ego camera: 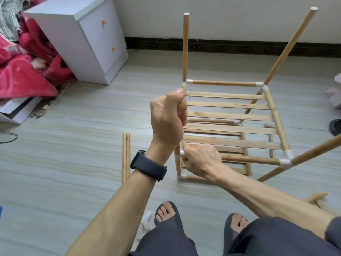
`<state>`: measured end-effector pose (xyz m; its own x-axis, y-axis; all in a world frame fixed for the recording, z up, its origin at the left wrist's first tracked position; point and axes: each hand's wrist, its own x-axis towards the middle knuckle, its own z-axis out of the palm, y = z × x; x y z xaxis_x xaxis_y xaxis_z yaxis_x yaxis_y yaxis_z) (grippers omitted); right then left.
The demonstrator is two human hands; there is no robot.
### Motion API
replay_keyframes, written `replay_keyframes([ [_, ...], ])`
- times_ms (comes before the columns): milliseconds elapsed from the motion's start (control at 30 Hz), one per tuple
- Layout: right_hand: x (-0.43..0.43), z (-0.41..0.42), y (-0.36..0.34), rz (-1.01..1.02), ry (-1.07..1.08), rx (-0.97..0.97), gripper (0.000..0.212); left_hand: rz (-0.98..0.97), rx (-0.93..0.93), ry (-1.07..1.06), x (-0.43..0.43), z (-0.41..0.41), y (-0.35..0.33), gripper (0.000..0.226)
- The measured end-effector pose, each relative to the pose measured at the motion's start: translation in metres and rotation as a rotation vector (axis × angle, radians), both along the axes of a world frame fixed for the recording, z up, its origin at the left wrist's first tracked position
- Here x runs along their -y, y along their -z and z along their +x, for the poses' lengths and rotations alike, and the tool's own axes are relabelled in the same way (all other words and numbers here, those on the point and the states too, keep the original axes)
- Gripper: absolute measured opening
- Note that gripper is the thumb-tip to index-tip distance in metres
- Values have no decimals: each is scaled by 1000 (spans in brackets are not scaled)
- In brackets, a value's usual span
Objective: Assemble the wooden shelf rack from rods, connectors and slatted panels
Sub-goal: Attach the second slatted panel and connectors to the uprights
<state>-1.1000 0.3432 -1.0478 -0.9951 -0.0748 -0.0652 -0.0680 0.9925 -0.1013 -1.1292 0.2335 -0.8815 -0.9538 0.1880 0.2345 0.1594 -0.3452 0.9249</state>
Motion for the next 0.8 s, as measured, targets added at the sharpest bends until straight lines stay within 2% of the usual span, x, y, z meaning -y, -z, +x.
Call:
replay_keyframes([
  [167,-2,0,0,15,16,-2,23,5,-2,130,0,-5,0,41],
  [367,-2,7,-15,-28,-18,-18,21,-43,-14,60,2,-1,-6,43],
  [467,-9,21,-21,-74,-90,-118,28,-100,-35,-46,0,6,-4,51],
  [567,-28,38,-22,4,15,-271,36,-192,-30,-93,-2,11,-3,60],
  [600,-35,43,-21,18,59,-274,40,-217,-7,-100,-3,12,-3,62],
  [700,-49,51,-17,-40,62,-115,55,-240,41,-133,-6,11,-2,65],
  [800,-52,45,-13,-113,64,-131,59,-221,37,-136,-7,6,1,63],
])
